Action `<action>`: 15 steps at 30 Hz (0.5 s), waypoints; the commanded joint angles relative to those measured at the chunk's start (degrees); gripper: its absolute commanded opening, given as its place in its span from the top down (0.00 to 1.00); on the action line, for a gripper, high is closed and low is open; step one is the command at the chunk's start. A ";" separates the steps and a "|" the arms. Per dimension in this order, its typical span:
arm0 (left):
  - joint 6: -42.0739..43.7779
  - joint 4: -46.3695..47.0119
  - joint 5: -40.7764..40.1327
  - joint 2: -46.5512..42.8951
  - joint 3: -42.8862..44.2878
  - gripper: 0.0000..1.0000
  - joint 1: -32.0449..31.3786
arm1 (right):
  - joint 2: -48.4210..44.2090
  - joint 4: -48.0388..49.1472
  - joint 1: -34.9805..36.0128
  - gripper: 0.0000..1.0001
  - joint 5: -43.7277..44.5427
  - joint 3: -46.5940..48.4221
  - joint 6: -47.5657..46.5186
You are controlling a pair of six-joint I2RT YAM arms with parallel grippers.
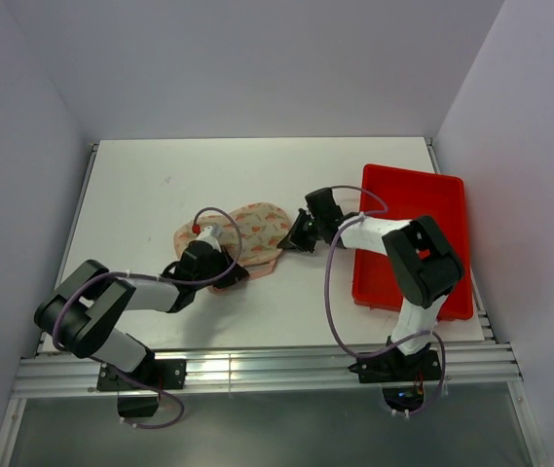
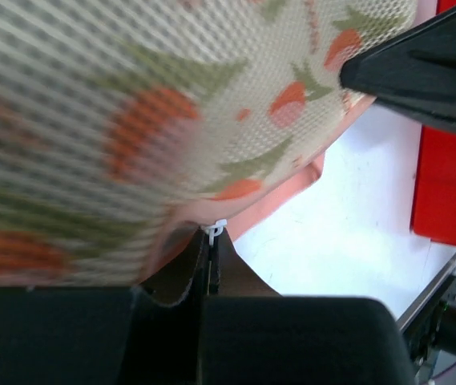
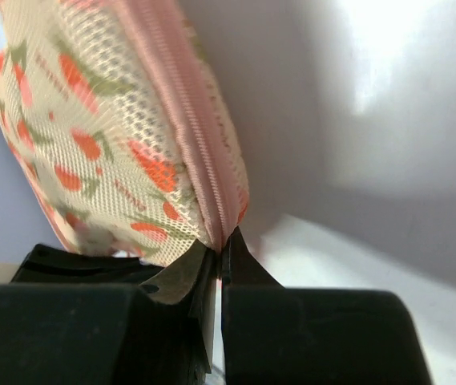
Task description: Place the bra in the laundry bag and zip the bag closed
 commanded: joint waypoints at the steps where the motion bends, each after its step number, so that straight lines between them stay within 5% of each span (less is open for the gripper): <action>1: -1.10 -3.46 -2.38 -3.65 -2.28 1.00 1.62 | 2.04 -5.97 -2.94 1.00 5.20 7.63 -8.91; 15: -3.92 -10.24 -7.48 -16.92 -8.53 1.00 3.12 | 16.10 -23.03 -7.07 1.00 10.48 37.17 -18.59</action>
